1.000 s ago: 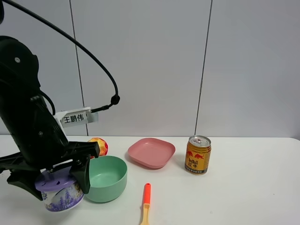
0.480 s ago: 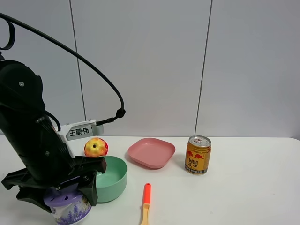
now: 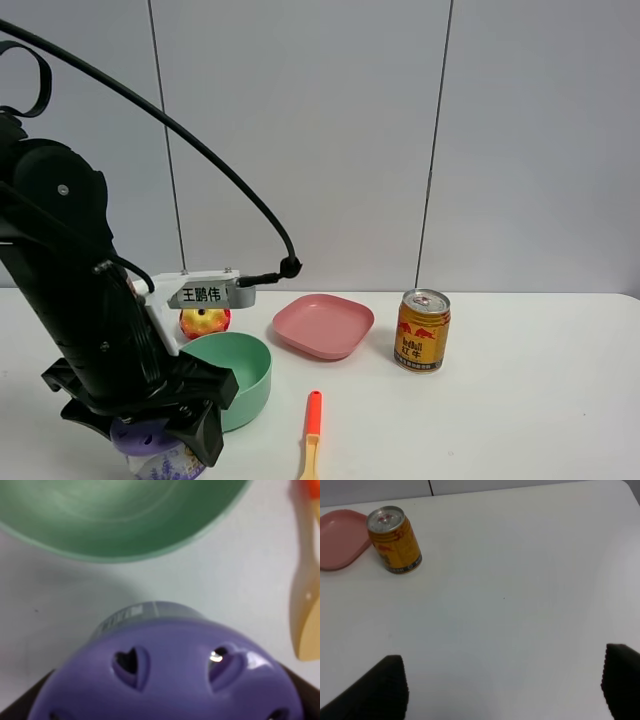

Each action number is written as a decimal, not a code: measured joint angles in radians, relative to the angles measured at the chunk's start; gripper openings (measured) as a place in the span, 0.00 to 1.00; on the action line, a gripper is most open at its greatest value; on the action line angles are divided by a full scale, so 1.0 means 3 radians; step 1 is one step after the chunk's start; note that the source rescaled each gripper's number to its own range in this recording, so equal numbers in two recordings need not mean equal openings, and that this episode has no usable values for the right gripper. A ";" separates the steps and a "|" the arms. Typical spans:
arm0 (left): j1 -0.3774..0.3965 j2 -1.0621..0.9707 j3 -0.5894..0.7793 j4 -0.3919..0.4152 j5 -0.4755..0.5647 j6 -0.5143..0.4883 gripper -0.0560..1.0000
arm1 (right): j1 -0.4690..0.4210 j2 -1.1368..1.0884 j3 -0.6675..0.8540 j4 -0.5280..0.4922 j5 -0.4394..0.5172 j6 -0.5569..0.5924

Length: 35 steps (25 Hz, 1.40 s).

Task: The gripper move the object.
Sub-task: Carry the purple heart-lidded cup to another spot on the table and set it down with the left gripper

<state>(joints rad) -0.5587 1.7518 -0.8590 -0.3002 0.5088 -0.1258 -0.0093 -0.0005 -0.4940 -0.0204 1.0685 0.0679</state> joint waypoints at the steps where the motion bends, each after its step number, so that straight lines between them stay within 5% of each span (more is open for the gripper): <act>1: 0.0000 0.0024 0.0000 -0.0009 0.0000 0.0007 0.05 | 0.0000 0.0000 0.0000 0.0000 0.0000 0.0000; 35: 0.0000 0.0293 0.0000 -0.0021 -0.0283 0.0242 0.05 | 0.0000 0.0000 0.0000 0.0000 0.0000 0.0000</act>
<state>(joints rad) -0.5587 1.8398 -0.8590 -0.3065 0.4238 -0.0534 -0.0093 -0.0005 -0.4940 -0.0204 1.0685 0.0679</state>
